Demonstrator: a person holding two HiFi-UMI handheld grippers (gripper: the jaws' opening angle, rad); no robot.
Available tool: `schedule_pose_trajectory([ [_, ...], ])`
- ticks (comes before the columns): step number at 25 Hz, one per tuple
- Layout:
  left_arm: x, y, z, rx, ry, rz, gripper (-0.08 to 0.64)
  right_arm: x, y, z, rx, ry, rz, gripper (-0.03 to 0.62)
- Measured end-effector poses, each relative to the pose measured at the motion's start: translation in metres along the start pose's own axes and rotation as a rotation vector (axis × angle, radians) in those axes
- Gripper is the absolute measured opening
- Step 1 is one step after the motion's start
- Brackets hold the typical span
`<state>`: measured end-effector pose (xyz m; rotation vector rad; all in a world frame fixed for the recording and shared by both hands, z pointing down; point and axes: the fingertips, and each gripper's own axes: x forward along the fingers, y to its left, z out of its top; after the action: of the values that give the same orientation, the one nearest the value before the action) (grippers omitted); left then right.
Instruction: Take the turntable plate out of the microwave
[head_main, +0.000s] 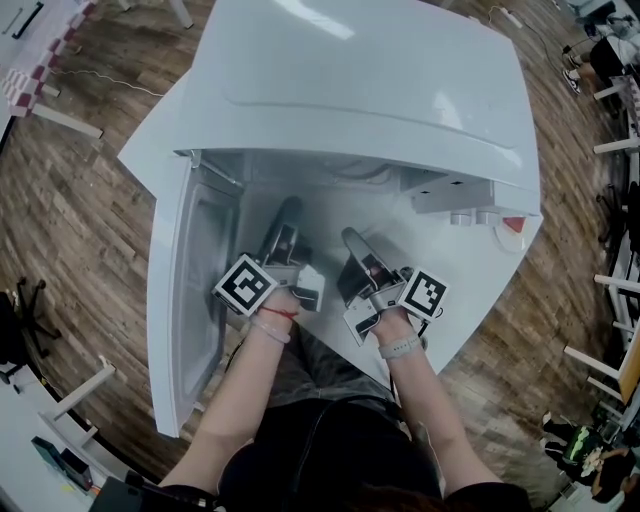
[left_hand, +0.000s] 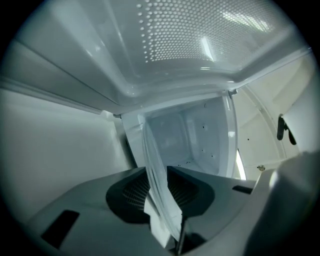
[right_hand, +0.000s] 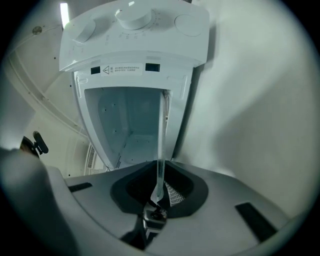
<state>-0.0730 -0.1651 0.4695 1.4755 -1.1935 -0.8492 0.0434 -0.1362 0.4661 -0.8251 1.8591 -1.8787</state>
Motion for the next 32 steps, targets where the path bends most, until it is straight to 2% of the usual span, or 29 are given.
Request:
schedule_pose_trajectory([
  [6, 0.001, 0.001, 0.005, -0.042, -0.019, 0.0, 0.095, -0.007, 0.003, -0.004, 0.008, 0.015, 0.013, 0.057],
  [10, 0.002, 0.001, 0.004, -0.138, -0.044, -0.015, 0.094, -0.009, 0.003, -0.007, 0.009, 0.024, 0.017, 0.057],
  [19, 0.002, 0.002, 0.002, -0.163, -0.047, -0.018, 0.059, -0.011, 0.002, -0.011, 0.005, 0.038, 0.025, 0.057],
  [25, 0.002, 0.001, 0.004, -0.216, -0.06, -0.024, 0.046, -0.012, 0.006, -0.011, -0.1, 0.051, 0.032, 0.063],
  [32, 0.001, 0.003, 0.002, -0.229, -0.057, -0.022, 0.043, -0.009, 0.0, 0.018, -0.137, -0.007, -0.011, 0.124],
])
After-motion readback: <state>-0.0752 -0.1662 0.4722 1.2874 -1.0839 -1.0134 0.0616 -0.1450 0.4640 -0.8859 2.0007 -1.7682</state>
